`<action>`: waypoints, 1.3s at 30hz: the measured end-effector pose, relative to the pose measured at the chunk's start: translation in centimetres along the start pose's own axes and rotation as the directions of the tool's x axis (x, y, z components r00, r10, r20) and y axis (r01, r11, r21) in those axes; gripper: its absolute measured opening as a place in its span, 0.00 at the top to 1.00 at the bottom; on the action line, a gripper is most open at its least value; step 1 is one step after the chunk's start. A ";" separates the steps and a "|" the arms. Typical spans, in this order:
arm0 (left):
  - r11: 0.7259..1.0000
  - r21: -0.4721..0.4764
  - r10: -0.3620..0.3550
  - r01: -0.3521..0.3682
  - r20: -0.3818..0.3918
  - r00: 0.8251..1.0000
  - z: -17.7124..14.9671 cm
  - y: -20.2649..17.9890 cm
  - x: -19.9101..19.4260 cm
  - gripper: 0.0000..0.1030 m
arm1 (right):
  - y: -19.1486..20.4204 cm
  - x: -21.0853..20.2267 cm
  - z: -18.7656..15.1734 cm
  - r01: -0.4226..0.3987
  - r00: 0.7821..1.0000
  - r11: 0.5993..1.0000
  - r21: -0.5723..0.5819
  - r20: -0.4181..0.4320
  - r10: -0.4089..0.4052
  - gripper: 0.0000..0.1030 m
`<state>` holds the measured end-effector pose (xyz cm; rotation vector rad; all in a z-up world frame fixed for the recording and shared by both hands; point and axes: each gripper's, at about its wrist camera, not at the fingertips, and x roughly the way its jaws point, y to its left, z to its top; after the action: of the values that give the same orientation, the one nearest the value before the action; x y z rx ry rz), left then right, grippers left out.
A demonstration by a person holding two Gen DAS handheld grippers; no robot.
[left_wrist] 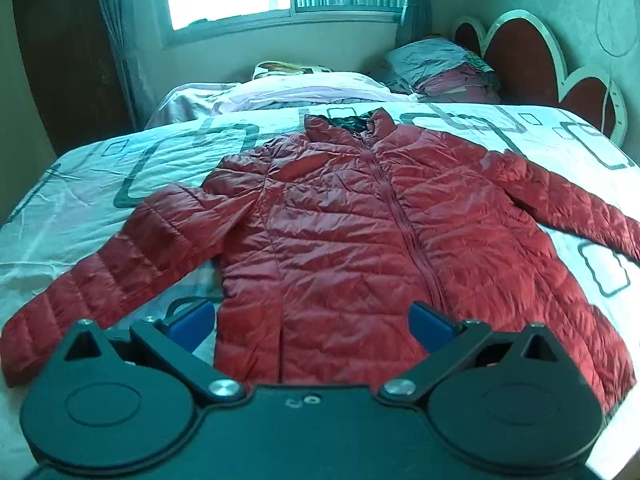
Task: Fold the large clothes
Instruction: 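Grasp the sleeve cuff with the right gripper while the left gripper hovers over the jacket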
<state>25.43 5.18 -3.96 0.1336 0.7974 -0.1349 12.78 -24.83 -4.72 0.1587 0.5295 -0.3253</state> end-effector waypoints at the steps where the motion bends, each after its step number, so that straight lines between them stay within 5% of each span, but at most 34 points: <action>1: 1.000 -0.001 0.003 -0.003 0.002 1.000 0.3 -0.1 0.5 0.00 | -0.4 0.7 0.2 0.010 1.000 1.000 0.005 -0.004 -0.010 0.00; 12: 0.999 -0.039 0.038 -0.037 0.026 0.999 2.7 -3.9 4.9 0.00 | -7.4 9.3 1.8 0.039 0.998 0.999 0.005 -0.059 -0.039 0.00; 20: 0.998 -0.033 0.051 -0.052 -0.025 0.998 4.2 -8.5 9.1 0.01 | -14.7 14.2 2.4 0.096 0.989 0.995 0.033 -0.119 -0.092 0.00; 30: 0.998 -0.014 0.060 -0.061 -0.055 0.997 5.3 -11.9 12.4 0.03 | -24.8 18.9 -0.1 0.265 0.934 0.953 0.149 -0.287 -0.215 0.00; 39: 0.994 0.006 0.107 -0.106 -0.065 0.992 5.5 -11.9 13.0 0.03 | -29.3 21.3 -0.2 0.256 0.934 0.898 0.358 -0.331 -0.135 0.00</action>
<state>36.28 -8.33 -10.33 0.1836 0.8534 -0.0309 19.93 -57.80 -17.86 0.5580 0.7795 -0.6148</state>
